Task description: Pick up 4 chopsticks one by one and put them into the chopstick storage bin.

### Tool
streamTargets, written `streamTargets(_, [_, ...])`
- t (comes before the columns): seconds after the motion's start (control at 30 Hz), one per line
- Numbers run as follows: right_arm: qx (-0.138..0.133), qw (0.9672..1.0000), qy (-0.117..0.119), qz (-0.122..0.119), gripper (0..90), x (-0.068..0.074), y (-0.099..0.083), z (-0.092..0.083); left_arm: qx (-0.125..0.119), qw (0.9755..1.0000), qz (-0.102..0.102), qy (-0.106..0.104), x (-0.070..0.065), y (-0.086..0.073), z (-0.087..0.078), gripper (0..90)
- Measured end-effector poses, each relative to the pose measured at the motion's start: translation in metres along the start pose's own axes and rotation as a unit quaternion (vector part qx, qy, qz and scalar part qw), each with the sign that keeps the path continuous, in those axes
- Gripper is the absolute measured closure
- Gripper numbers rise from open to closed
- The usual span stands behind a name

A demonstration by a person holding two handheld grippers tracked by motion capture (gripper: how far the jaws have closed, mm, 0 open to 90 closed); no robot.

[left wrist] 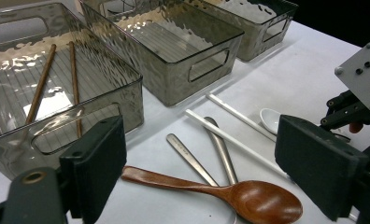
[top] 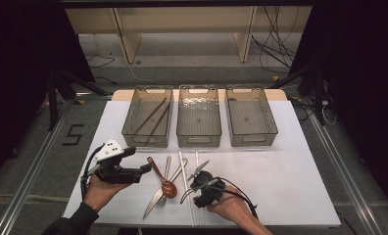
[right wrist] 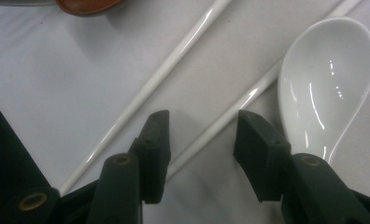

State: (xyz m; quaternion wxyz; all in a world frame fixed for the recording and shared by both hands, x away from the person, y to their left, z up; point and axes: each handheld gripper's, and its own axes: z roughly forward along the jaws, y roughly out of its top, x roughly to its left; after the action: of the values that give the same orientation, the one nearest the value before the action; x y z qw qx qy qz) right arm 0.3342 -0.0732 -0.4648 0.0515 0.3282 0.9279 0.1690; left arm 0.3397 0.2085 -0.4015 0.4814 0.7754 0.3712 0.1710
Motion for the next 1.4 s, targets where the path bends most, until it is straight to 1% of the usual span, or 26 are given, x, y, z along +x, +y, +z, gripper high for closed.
streamTargets(0.1, [0.001, 1.0000, 0.004, 0.002, 51.9, 0.0003, 0.0002, 0.0000, -0.001, 1.0000, 0.000, 0.000, 0.0002, 0.0000, -0.0003, 16.3])
streamTargets(0.17, [0.002, 1.0000, -0.001, 0.000, 49.9, 0.0022, 0.0004, 0.0004, -0.002, 1.0000, -0.001, 0.000, 0.0003, 0.0000, -0.0004, 16.3])
streamTargets(0.33, [0.010, 0.9999, -0.005, -0.012, 50.3, 0.0024, 0.0007, -0.0002, -0.001, 1.0000, 0.000, 0.000, 0.0002, 0.0000, -0.0003, 16.4])
streamTargets(0.5, [0.019, 0.9996, -0.006, -0.018, 50.7, 0.0017, 0.0008, -0.0011, -0.001, 1.0000, 0.000, -0.001, -0.0002, 0.0002, -0.0002, 16.4])
streamTargets(0.57, [0.019, 0.9996, -0.005, -0.021, 51.2, 0.0014, 0.0006, -0.0009, 0.000, 1.0000, 0.001, -0.001, -0.0001, 0.0001, 0.0000, 16.5])
streamTargets(0.7, [0.029, 0.9991, -0.003, -0.030, 53.9, 0.0017, 0.0018, -0.0013, 0.000, 1.0000, 0.001, -0.001, -0.0004, 0.0000, 0.0001, 16.5])
streamTargets(0.73, [0.029, 0.9992, -0.002, -0.028, 55.0, 0.0022, 0.0023, -0.0014, 0.000, 1.0000, 0.001, -0.001, -0.0004, 0.0000, 0.0000, 16.5])
streamTargets(0.8, [0.031, 0.9988, -0.001, -0.037, 57.1, 0.0016, 0.0023, -0.0014, 0.002, 1.0000, 0.003, -0.001, -0.0001, 0.0000, 0.0000, 16.5])
streamTargets(0.87, [0.033, 0.9988, 0.002, -0.036, 58.3, 0.0015, 0.0025, -0.0016, 0.002, 1.0000, 0.003, -0.001, 0.0000, -0.0001, 0.0003, 16.5])
streamTargets(0.97, [0.036, 0.9985, 0.004, -0.042, 61.4, 0.0014, 0.0025, -0.0026, 0.002, 1.0000, 0.003, -0.001, -0.0003, -0.0001, 0.0004, 16.5])
streamTargets(1.03, [0.038, 0.9982, 0.018, -0.042, 65.0, 0.0022, 0.0019, -0.0046, 0.002, 1.0000, 0.003, -0.001, -0.0003, 0.0000, 0.0005, 16.5])
streamTargets(1.1, [0.042, 0.9978, 0.017, -0.049, 64.5, 0.0031, 0.0021, -0.0051, 0.002, 1.0000, 0.003, -0.001, -0.0005, 0.0000, 0.0005, 16.5])
streamTargets(1.17, [0.048, 0.9975, 0.007, -0.051, 58.8, 0.0034, 0.0027, -0.0035, 0.002, 1.0000, 0.003, -0.001, -0.0007, 0.0002, 0.0002, 16.5])
streamTargets(1.27, [0.050, 0.9978, 0.013, -0.042, 57.0, 0.0015, 0.0028, -0.0031, 0.002, 1.0000, 0.003, -0.001, -0.0003, 0.0002, 0.0004, 16.5])
streamTargets(1.37, [0.055, 0.9976, 0.014, -0.041, 52.2, 0.0038, 0.0036, -0.0026, 0.002, 1.0000, 0.004, -0.002, -0.0002, 0.0001, 0.0001, 16.5])
streamTargets(1.4, [0.057, 0.9974, 0.015, -0.043, 51.7, 0.0041, 0.0037, -0.0028, 0.000, 1.0000, 0.001, -0.002, -0.0006, 0.0001, 0.0001, 16.5])
